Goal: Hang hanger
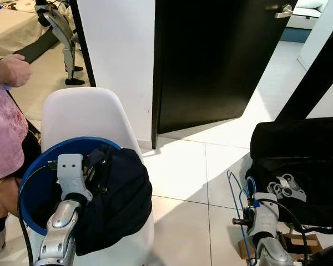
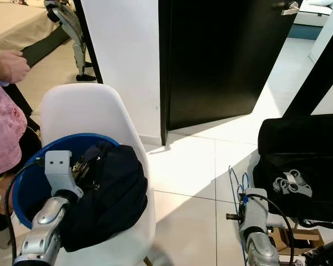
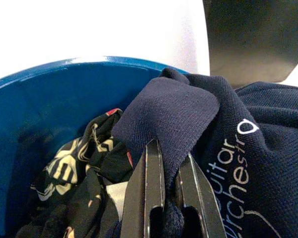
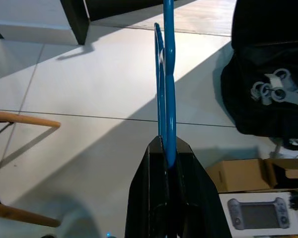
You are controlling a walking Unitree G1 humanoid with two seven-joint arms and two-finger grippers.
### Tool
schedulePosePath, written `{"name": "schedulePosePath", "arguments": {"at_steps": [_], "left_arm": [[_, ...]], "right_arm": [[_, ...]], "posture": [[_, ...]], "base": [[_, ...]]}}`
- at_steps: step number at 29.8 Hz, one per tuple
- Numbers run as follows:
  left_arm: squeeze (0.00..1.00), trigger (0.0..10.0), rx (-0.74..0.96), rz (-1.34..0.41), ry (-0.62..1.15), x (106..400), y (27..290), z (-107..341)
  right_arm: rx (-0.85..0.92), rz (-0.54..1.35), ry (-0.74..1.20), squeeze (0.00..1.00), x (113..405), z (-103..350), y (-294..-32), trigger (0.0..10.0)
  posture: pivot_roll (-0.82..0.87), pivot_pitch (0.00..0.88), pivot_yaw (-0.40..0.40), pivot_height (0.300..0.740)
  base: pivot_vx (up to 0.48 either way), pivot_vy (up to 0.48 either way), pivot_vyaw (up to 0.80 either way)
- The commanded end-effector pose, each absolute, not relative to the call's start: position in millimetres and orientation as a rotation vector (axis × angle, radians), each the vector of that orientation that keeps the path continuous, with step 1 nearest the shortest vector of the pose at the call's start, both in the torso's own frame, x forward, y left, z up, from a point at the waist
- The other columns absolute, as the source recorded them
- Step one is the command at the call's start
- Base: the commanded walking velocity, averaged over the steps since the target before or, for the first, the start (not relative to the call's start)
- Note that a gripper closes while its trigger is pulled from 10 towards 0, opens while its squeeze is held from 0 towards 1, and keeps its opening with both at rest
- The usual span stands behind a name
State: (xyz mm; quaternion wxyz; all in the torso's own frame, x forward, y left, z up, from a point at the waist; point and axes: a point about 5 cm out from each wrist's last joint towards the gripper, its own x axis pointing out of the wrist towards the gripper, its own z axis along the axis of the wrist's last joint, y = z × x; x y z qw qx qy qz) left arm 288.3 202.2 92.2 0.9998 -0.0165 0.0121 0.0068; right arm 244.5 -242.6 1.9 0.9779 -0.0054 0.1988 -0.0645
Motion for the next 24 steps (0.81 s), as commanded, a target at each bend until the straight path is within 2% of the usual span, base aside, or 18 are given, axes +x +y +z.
{"name": "schedulePosePath", "arguments": {"at_steps": [1, 10, 14, 24], "left_arm": [[0.00, 10.0, -0.026, 0.015, 0.056, 286.5, 199.9, 85.1], [0.00, 10.0, -0.058, -0.012, 0.004, 292.8, 194.0, 104.4], [0.00, 10.0, -0.057, -0.090, -0.041, 301.5, 190.9, 125.8], [0.00, 10.0, -0.057, -0.093, -0.033, 302.4, 191.0, 126.8]], "right_arm": [[0.013, -0.142, 0.420, 0.00, 239.4, -3.4, -244.8, 10.0], [0.055, -0.109, 0.413, 0.00, 239.0, -6.7, -245.9, 10.0], [0.090, -0.080, 0.426, 0.00, 234.6, -12.4, -248.4, 10.0], [0.109, -0.069, 0.440, 0.00, 229.0, -20.8, -242.7, 10.0]], "posture": [[-0.01, 0.132, -0.039, 0.740], [-0.02, 0.138, -0.046, 0.740], [-0.02, 0.133, -0.045, 0.740], [-0.02, 0.131, -0.042, 0.740]], "base": [[0.000, 0.000, 0.00], [0.000, 0.000, 0.00], [0.000, 0.000, 0.00], [0.000, 0.000, 0.00]]}}
